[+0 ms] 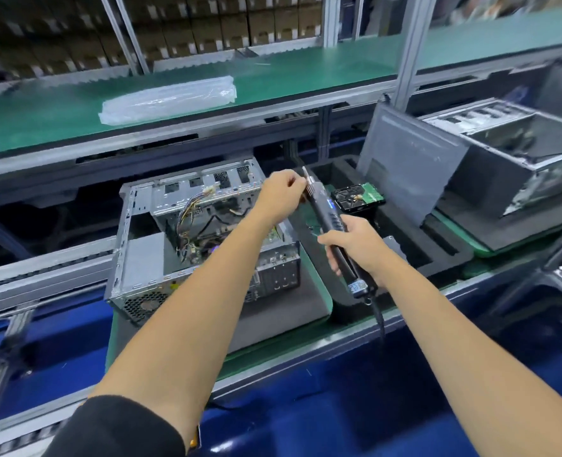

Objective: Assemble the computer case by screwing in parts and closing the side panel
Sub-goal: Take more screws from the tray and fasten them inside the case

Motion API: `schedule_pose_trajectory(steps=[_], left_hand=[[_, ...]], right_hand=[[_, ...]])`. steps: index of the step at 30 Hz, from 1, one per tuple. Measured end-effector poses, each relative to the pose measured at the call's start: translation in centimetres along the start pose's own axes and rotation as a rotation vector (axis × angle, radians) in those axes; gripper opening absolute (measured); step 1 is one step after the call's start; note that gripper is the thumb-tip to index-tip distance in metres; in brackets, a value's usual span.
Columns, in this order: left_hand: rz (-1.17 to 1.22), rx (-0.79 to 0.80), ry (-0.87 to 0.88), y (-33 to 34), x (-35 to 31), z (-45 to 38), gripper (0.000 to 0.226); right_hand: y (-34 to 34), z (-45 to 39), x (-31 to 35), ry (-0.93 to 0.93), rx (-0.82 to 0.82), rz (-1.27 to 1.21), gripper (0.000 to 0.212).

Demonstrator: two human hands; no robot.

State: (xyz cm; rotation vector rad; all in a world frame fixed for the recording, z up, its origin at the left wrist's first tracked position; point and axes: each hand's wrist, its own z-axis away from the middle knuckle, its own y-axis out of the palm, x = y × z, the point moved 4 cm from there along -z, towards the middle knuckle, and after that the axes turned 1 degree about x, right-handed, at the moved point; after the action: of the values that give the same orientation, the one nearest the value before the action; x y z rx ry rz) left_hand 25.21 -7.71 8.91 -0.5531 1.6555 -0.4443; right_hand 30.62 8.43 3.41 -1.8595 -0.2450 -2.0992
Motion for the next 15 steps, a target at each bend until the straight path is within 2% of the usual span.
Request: schedule_pose_trajectory(steps=[4,6,11,15], left_hand=[[-0.129,0.103,0.03,6.0,-1.0,-4.0,0.016],[-0.191,0.158,-0.007,9.3,-0.4,-5.9,0.015],[-0.361,0.323,-0.23,18.2,4.4,-8.5,0.014],[-0.486,0.428,-0.422,24.0,9.7,-7.7,0.011]], right_hand=[[-6.8,-3.0,-3.5,0.064,-0.085,0.056,0.014],[-10.1,-4.6,-5.4,0.117,-0.112,0.068,0.014],[-15.5,-8.7,-9.3,0.227,-0.111,0.032,0.015],[-16.3,-11.4,-12.1,0.284,-0.041,0.033,0.014]])
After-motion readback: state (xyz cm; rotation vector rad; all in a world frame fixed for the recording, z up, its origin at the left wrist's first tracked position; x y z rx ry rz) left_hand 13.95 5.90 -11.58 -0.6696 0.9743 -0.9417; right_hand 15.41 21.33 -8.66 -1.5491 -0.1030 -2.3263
